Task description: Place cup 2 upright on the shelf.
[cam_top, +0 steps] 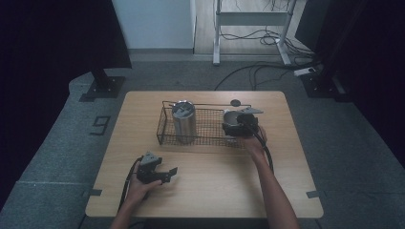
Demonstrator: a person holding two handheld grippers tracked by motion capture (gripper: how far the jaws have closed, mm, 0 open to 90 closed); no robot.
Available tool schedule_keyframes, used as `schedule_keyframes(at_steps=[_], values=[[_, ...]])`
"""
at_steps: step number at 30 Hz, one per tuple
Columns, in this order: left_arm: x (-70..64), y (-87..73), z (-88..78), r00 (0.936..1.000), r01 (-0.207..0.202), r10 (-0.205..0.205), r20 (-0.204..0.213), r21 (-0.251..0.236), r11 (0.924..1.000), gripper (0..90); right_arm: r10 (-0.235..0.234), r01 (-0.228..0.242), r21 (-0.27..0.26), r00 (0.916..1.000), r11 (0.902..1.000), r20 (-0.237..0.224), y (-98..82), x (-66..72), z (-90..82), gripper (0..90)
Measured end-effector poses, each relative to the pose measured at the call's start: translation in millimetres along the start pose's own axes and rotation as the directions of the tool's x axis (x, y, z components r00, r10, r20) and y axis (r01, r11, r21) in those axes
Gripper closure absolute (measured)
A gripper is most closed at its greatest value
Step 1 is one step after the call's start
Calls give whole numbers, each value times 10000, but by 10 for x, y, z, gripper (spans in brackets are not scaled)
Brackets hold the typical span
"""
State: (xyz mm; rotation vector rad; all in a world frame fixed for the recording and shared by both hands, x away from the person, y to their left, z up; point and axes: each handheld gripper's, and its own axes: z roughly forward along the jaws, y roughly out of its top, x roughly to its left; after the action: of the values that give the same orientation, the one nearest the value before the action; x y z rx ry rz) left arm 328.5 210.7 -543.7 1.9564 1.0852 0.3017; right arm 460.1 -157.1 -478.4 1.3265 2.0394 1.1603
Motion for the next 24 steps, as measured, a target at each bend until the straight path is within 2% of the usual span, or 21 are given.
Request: schedule_keyframes(at_steps=[24], values=[[-7,-2,8,10000,-25,24,67,68,10000,142,-103,92,331,9994,9994,332,-64,62,36,66]])
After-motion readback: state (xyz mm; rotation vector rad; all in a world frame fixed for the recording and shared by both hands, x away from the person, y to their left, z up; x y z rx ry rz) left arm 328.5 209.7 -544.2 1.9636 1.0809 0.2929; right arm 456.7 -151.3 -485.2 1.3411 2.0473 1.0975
